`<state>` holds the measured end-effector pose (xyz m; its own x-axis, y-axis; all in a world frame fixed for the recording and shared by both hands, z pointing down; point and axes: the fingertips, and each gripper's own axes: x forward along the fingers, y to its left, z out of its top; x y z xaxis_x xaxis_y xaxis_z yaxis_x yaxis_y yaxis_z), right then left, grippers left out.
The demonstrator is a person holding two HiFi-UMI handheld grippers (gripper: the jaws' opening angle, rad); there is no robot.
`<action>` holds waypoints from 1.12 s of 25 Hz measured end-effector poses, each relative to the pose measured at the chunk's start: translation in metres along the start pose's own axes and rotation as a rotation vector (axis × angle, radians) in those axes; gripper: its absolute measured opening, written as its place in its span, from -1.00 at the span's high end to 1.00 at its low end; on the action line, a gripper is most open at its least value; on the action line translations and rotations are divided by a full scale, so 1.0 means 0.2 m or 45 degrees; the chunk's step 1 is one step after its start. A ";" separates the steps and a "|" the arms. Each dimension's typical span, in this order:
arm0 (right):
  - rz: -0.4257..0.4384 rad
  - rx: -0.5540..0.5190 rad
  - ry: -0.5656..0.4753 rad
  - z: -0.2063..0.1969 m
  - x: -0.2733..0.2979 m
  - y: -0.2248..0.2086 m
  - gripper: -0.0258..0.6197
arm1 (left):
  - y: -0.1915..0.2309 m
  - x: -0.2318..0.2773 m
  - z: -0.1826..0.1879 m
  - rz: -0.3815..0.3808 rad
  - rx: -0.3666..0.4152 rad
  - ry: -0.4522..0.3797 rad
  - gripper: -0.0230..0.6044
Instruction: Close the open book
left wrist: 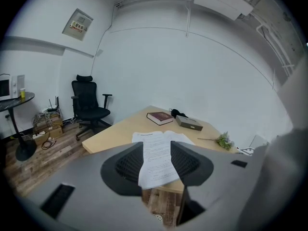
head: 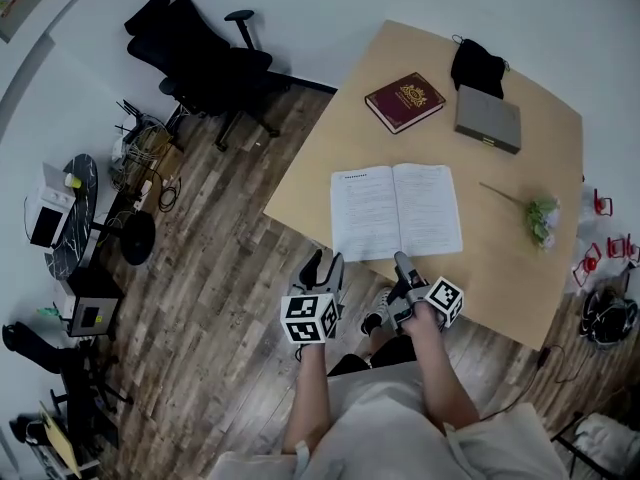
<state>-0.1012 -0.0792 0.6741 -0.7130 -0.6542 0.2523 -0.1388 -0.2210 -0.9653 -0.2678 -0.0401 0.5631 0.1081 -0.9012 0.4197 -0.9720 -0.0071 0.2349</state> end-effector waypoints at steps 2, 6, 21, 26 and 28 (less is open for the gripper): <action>-0.031 0.047 -0.001 0.01 0.04 -0.04 -0.14 | 0.02 0.05 0.02 0.001 0.006 0.010 0.34; -0.091 0.030 -0.011 0.02 0.09 -0.11 -0.16 | 0.08 0.14 0.05 0.009 0.003 0.034 0.34; -0.089 0.005 -0.030 -0.06 0.24 -0.11 0.12 | 0.08 0.42 0.07 -0.084 0.109 0.148 0.34; -0.115 0.101 -0.070 -0.04 0.23 -0.17 0.41 | 0.09 0.46 0.07 -0.133 0.122 0.175 0.34; -0.123 0.185 -0.090 -0.04 0.22 -0.19 0.65 | 0.11 0.47 0.06 -0.144 0.114 0.187 0.34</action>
<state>-0.1330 -0.0932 0.7220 -0.6502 -0.6732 0.3522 -0.0997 -0.3840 -0.9180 -0.2810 -0.1303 0.5962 0.2404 -0.8195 0.5202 -0.9659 -0.1489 0.2117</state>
